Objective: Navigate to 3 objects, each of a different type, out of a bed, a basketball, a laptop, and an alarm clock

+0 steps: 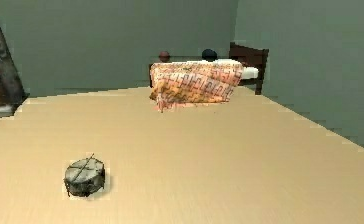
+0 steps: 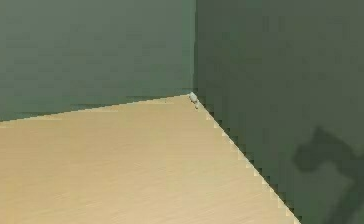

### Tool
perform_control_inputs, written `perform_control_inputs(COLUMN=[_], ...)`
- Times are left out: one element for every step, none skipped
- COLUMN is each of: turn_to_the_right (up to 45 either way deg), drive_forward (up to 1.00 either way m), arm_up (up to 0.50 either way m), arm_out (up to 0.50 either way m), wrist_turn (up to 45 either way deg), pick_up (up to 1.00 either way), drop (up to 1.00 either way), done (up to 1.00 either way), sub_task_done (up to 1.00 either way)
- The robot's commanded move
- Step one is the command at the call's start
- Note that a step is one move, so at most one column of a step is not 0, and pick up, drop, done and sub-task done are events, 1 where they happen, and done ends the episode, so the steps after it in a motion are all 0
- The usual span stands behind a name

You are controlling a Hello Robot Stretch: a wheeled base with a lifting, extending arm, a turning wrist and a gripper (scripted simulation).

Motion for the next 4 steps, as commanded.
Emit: perform_control_inputs(turn_to_the_right=[0.0,-3.0,0.0,-12.0], drive_forward=[1.0,0.0,0.25,0.0], arm_up=[0.0,0.0,0.0,0.0], arm_out=[0.0,0.0,0.0,0.0], wrist_turn=[0.0,0.0,0.0,0.0], pick_up=[0.0,0.0,0.0,0.0], drop=[0.0,0.0,0.0,0.0], done=[0.0,0.0,0.0,0.0], sub_task_done=[0.0,0.0,0.0,0.0])
